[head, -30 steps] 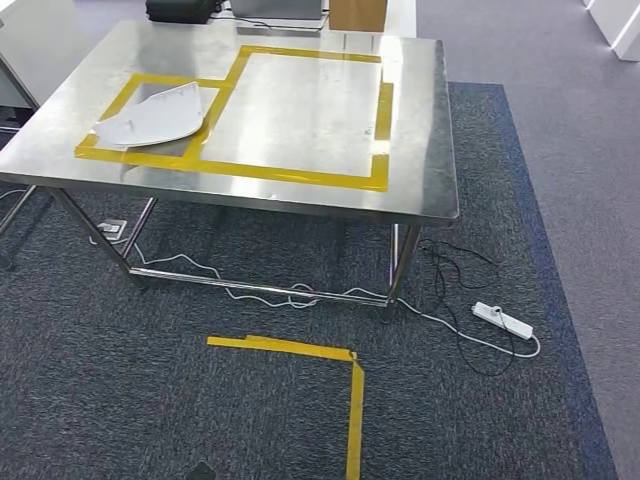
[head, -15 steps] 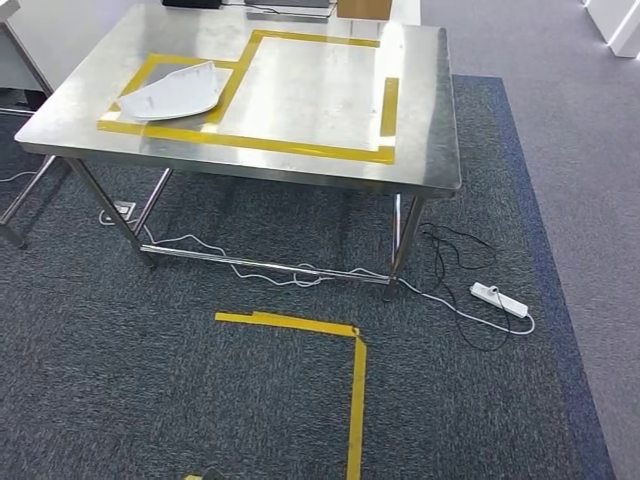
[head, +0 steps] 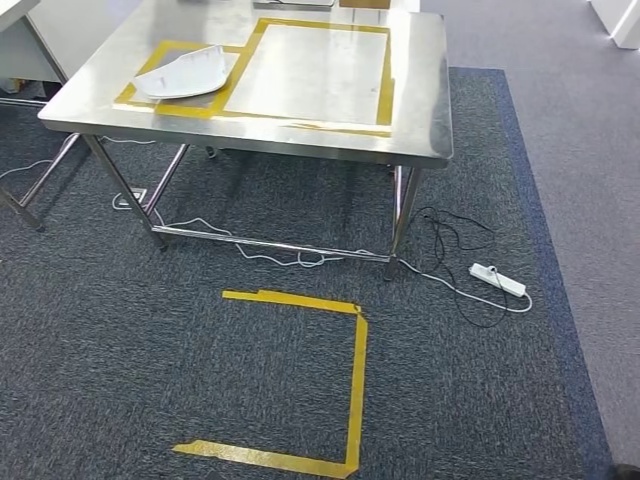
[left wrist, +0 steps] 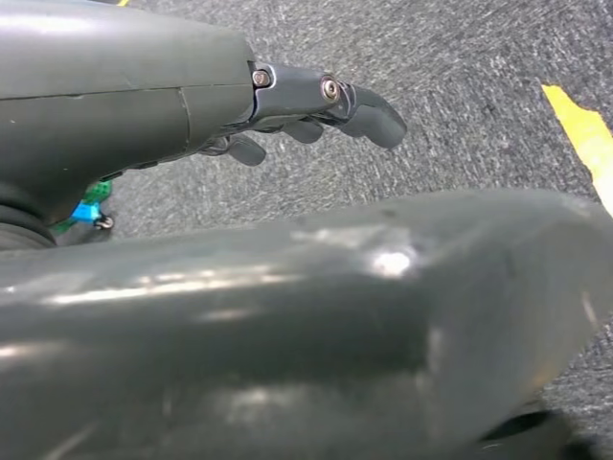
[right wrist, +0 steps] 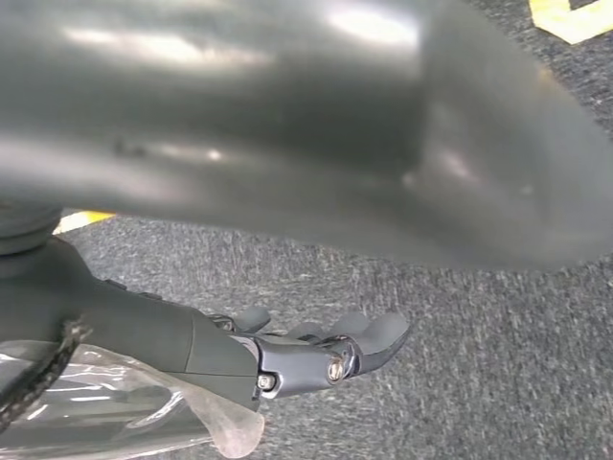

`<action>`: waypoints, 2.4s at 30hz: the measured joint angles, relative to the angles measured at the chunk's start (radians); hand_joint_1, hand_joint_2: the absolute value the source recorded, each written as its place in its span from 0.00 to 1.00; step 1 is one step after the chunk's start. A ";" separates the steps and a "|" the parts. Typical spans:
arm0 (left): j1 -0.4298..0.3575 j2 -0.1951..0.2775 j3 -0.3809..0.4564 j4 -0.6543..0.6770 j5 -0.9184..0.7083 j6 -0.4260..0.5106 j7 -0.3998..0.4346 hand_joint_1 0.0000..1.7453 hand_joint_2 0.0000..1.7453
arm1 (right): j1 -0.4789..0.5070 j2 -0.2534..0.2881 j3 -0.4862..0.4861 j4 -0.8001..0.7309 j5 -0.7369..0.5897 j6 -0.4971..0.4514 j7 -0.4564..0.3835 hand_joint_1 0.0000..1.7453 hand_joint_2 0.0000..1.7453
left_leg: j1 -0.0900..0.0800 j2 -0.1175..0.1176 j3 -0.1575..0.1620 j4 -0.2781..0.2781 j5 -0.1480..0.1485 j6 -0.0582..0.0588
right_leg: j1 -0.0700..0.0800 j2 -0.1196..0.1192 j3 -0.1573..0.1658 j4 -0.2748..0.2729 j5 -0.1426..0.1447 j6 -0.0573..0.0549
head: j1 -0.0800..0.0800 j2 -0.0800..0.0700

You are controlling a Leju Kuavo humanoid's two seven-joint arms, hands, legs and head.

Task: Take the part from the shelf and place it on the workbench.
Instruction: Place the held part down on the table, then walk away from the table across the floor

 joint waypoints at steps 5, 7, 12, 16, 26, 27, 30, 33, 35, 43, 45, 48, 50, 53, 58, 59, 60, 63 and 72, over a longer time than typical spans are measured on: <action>-0.001 -0.001 0.002 0.001 -0.001 0.004 -0.008 0.00 0.00 | 0.003 -0.002 -0.001 0.002 -0.003 0.002 -0.003 0.00 0.00 | -0.003 0.007 -0.034 -0.028 0.034 0.045 | -0.005 0.008 -0.030 0.038 -0.037 0.032 | 0.003 0.000; -0.003 -0.002 0.003 0.002 -0.002 0.005 -0.009 0.00 0.00 | 0.003 -0.003 -0.001 0.004 -0.003 0.003 -0.003 0.00 0.00 | -0.002 0.010 -0.068 -0.029 0.061 0.055 | -0.007 0.014 -0.062 0.144 -0.146 0.040 | 0.006 0.000; -0.003 -0.004 0.007 0.002 -0.003 0.004 -0.010 0.00 0.00 | 0.000 -0.005 0.000 0.009 -0.003 0.005 -0.004 0.00 0.00 | -0.006 0.012 -0.161 -0.027 0.135 0.050 | -0.008 0.016 0.005 0.241 -0.119 0.040 | 0.007 0.000; -0.005 -0.007 0.012 0.002 -0.002 0.004 -0.008 0.00 0.00 | -0.012 -0.010 0.000 0.013 -0.002 0.005 -0.008 0.00 0.00 | -0.009 0.012 -0.191 -0.027 0.188 0.034 | -0.002 0.018 0.231 -0.069 -0.136 0.019 | 0.009 0.000; 0.006 -0.006 0.034 0.006 -0.003 0.005 -0.004 0.00 0.00 | -0.006 -0.015 0.000 0.032 -0.007 0.001 -0.012 0.00 0.00 | 0.002 0.006 -0.207 0.281 0.000 -0.011 | -0.003 0.001 0.090 -0.051 -0.042 -0.017 | 0.001 0.000; 0.006 -0.006 0.035 0.006 -0.005 0.005 -0.006 0.00 0.00 | -0.007 -0.015 0.000 0.034 -0.009 0.000 -0.012 0.00 0.00 | 0.002 0.006 -0.174 0.264 0.031 -0.011 | -0.003 0.000 0.068 -0.037 -0.034 -0.015 | 0.001 0.000; 0.003 -0.006 0.039 0.005 -0.010 0.008 -0.010 0.00 0.00 | -0.008 -0.015 0.000 0.039 -0.020 -0.002 -0.012 0.00 0.00 | 0.001 0.004 -0.023 0.073 0.021 -0.002 | -0.002 0.000 0.011 0.001 -0.014 -0.001 | 0.001 0.000; 0.001 -0.007 0.043 0.005 -0.011 0.009 -0.013 0.00 0.00 | -0.008 -0.016 0.000 0.040 -0.028 -0.002 -0.013 0.00 0.00 | -0.005 0.004 0.018 -0.021 -0.018 0.017 | -0.001 0.000 -0.011 0.011 0.011 0.016 | 0.002 0.000; 0.001 -0.007 0.048 0.006 -0.011 0.009 -0.013 0.00 0.00 | -0.006 -0.017 -0.001 0.041 -0.030 -0.002 -0.013 0.00 0.00 | -0.004 0.009 -0.005 -0.023 0.002 0.033 | -0.004 0.004 -0.025 0.026 -0.010 0.028 | 0.003 0.000; -0.002 -0.009 0.062 0.006 -0.021 0.010 -0.024 0.00 0.00 | -0.007 -0.021 -0.001 0.045 -0.043 -0.001 -0.013 0.00 0.00 | -0.007 0.016 -0.147 -0.022 0.117 0.042 | -0.008 0.015 0.001 0.247 -0.100 0.038 | 0.008 0.000; -0.003 -0.010 0.067 0.005 -0.022 0.011 -0.028 0.00 0.00 | -0.010 -0.023 -0.001 0.045 -0.044 -0.001 -0.013 0.00 0.00 | -0.009 0.016 -0.169 -0.020 0.143 0.034 | -0.006 0.016 0.133 0.076 -0.096 0.029 | 0.009 0.000; -0.005 -0.011 0.078 0.005 -0.022 0.015 -0.033 0.00 0.00 | -0.016 -0.024 -0.001 0.045 -0.045 -0.001 -0.015 0.00 0.00 | -0.010 0.016 -0.179 -0.025 0.185 0.017 | 0.000 0.018 0.231 -0.091 -0.144 0.014 | 0.012 0.000; -0.004 -0.011 0.084 0.006 -0.022 0.018 -0.035 0.00 0.00 | -0.013 -0.024 -0.001 0.047 -0.045 -0.001 -0.015 0.00 0.00 | -0.006 0.014 -0.187 -0.025 0.179 0.004 | 0.000 0.015 0.209 -0.087 -0.128 -0.002 | 0.012 0.000; 0.001 -0.011 0.089 0.006 -0.023 0.023 -0.036 0.00 0.00 | -0.009 -0.025 -0.001 0.048 -0.045 -0.001 -0.015 0.00 0.00 | -0.002 0.011 -0.213 0.093 0.030 -0.013 | -0.001 0.010 0.166 -0.085 -0.094 -0.024 | 0.006 0.000; 0.000 -0.009 0.103 0.006 -0.024 0.029 -0.032 0.00 0.00 | -0.007 -0.027 0.000 0.049 -0.043 -0.002 -0.016 0.00 0.00 | -0.002 0.011 -0.166 0.244 0.042 -0.013 | 0.005 0.006 0.091 -0.065 -0.044 -0.024 | 0.005 0.000; 0.000 -0.009 0.104 0.006 -0.024 0.029 -0.031 0.00 0.00 | -0.008 -0.027 0.000 0.051 -0.043 -0.002 -0.016 0.00 0.00 | -0.004 0.010 -0.115 0.185 0.058 -0.005 | 0.006 0.006 0.079 -0.058 -0.037 -0.022 | 0.005 0.000; -0.001 -0.009 0.106 0.005 -0.026 0.030 -0.030 0.00 0.00 | -0.008 -0.027 0.000 0.053 -0.043 -0.002 -0.016 0.00 0.00 | -0.007 0.009 -0.060 0.109 0.056 0.004 | 0.007 0.007 0.070 -0.050 -0.032 -0.019 | 0.005 0.000; -0.004 -0.008 0.108 0.005 -0.031 0.034 -0.028 0.00 0.00 | -0.009 -0.028 0.000 0.057 -0.042 -0.003 -0.017 0.00 0.00 | -0.014 0.009 0.026 -0.035 0.017 0.024 | 0.010 0.004 0.050 -0.036 -0.018 -0.005 | 0.006 0.000; -0.001 -0.013 0.115 0.005 -0.035 0.037 -0.027 0.00 0.00 | -0.005 -0.037 0.000 0.064 -0.042 -0.006 -0.018 0.00 0.00 | -0.003 0.014 -0.016 -0.072 0.044 0.042 | -0.001 0.015 -0.079 0.254 -0.160 0.036 | 0.017 0.000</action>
